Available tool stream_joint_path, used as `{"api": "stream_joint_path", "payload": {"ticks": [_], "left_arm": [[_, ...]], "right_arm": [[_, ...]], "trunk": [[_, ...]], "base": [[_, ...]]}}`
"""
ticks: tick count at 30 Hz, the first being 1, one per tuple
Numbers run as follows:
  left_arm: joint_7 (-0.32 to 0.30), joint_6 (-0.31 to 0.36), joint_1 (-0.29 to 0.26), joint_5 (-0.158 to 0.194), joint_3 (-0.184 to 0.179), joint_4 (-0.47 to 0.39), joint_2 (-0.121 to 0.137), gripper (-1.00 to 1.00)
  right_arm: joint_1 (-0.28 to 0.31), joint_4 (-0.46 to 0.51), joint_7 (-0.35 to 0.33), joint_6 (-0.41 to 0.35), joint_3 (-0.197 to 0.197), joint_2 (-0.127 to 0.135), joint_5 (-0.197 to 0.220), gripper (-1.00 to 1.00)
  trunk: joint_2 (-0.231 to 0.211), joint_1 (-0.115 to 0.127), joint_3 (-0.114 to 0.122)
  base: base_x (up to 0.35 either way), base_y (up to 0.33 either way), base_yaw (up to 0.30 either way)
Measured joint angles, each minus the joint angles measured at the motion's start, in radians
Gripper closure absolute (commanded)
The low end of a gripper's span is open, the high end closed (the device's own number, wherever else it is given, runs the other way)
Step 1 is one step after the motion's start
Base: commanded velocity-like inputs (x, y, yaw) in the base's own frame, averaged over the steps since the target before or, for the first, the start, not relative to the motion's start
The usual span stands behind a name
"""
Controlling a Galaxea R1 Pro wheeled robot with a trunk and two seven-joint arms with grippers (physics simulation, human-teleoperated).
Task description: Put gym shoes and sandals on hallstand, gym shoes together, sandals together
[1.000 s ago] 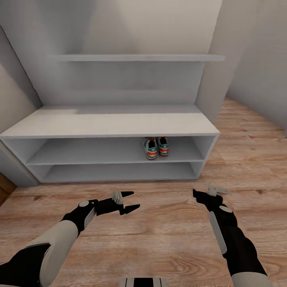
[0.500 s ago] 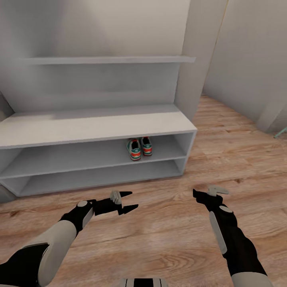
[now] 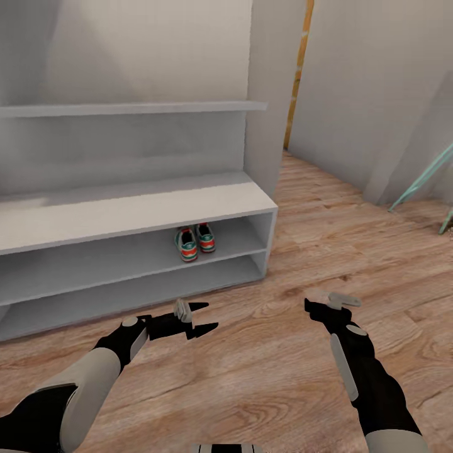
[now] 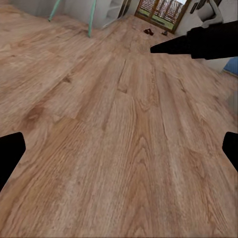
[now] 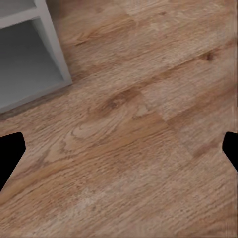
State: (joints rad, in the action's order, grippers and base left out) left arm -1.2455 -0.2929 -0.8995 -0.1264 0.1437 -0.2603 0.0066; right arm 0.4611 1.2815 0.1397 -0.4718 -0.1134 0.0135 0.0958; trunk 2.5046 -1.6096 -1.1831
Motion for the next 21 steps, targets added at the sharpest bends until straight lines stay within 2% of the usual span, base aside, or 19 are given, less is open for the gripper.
{"api": "stream_joint_path", "payload": {"ticks": [19, 21], "left_arm": [[0.000, 0.000, 0.000, 0.000, 0.000, 0.000, 0.002, -1.00], [0.000, 0.000, 0.000, 0.000, 0.000, 0.000, 0.002, -1.00]], "right_arm": [[0.000, 0.000, 0.000, 0.000, 0.000, 0.000, 0.000, -1.00], [0.000, 0.000, -0.001, 0.000, 0.000, 0.000, 0.000, -1.00]], "trunk": [[0.000, 0.000, 0.013], [0.000, 0.001, 0.022]], "base": [[0.000, 0.000, -0.275], [0.000, 0.000, -0.275]]}}
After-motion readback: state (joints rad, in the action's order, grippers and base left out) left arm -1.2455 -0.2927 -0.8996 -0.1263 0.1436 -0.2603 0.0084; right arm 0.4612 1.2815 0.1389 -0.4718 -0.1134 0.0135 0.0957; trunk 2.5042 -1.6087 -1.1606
